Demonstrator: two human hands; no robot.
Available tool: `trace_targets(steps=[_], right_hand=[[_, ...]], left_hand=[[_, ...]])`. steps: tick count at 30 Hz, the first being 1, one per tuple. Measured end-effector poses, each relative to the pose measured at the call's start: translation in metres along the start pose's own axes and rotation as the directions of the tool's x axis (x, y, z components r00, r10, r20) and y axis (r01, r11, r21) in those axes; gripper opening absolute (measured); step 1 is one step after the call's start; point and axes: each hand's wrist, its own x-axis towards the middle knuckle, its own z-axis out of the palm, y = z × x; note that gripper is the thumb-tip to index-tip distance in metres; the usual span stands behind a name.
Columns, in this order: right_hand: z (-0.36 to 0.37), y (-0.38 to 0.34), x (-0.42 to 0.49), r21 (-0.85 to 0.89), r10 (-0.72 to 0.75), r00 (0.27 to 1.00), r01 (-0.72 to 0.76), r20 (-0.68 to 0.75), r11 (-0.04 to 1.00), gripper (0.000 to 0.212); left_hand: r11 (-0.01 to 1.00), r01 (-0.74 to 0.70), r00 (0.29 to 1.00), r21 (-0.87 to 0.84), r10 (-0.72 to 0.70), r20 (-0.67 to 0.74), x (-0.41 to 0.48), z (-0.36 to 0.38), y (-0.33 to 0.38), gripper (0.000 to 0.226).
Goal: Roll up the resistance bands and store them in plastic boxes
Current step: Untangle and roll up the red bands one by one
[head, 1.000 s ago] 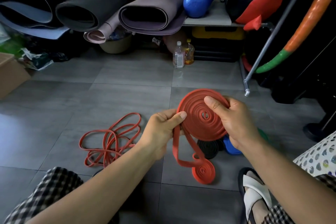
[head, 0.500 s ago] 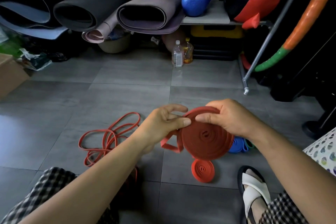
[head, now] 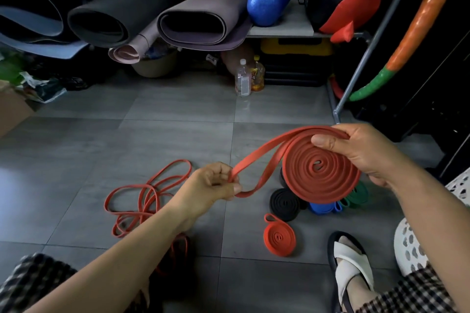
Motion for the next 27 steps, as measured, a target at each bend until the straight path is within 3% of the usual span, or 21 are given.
trace_targets(steps=[3, 6, 9, 12, 14, 18, 22, 24, 27], right_hand=[[-0.008, 0.000, -0.002, 0.037, 0.013, 0.998, -0.011, -0.061, 0.999, 0.029], [-0.010, 0.000, -0.004, 0.092, 0.036, 0.997, -0.030, -0.063, 0.995, 0.026], [-0.007, 0.000, -0.007, 0.066, 0.032, 0.999, -0.031, -0.014, 0.997, 0.031], [-0.002, 0.002, -0.008, 0.022, 0.029, 0.999, -0.029, 0.043, 0.999, 0.030], [0.002, 0.003, -0.009, -0.045, 0.003, 0.999, -0.001, 0.050, 0.999, 0.031], [0.007, 0.000, -0.008, -0.255, -0.057, 0.996, 0.072, 0.067, 0.964, 0.036], [0.017, -0.004, -0.009, -0.376, -0.063, 0.990, 0.106, 0.124, 0.921, 0.032], [0.022, -0.005, -0.010, -0.442, -0.065, 0.986, 0.128, 0.156, 0.888, 0.024], [0.031, -0.005, -0.012, -0.550, -0.064, 0.975, 0.173, 0.211, 0.817, 0.020]], left_hand=[[0.963, 0.083, 0.982, -0.257, -0.036, 0.185, -0.003, -0.012, 0.009, 0.017], [0.959, 0.113, 0.966, -0.261, -0.044, 0.255, -0.007, -0.013, 0.015, 0.019], [0.956, 0.110, 0.992, -0.272, -0.088, 0.093, -0.004, -0.007, 0.018, 0.013], [0.995, 0.082, 0.978, 0.050, -0.071, -0.198, 0.005, -0.006, 0.011, 0.024], [0.966, 0.087, 0.970, 0.242, -0.026, -0.243, 0.008, -0.006, 0.006, 0.021], [0.848, 0.061, 0.998, 0.526, -0.042, -0.048, 0.008, 0.000, 0.001, 0.026], [0.705, 0.048, 0.969, 0.707, -0.205, 0.138, 0.008, -0.001, -0.004, 0.031], [0.758, 0.010, 0.960, 0.652, -0.190, 0.206, 0.008, -0.001, -0.002, 0.059], [0.880, -0.174, 0.975, 0.442, 0.093, 0.200, 0.007, 0.008, 0.010, 0.067]])
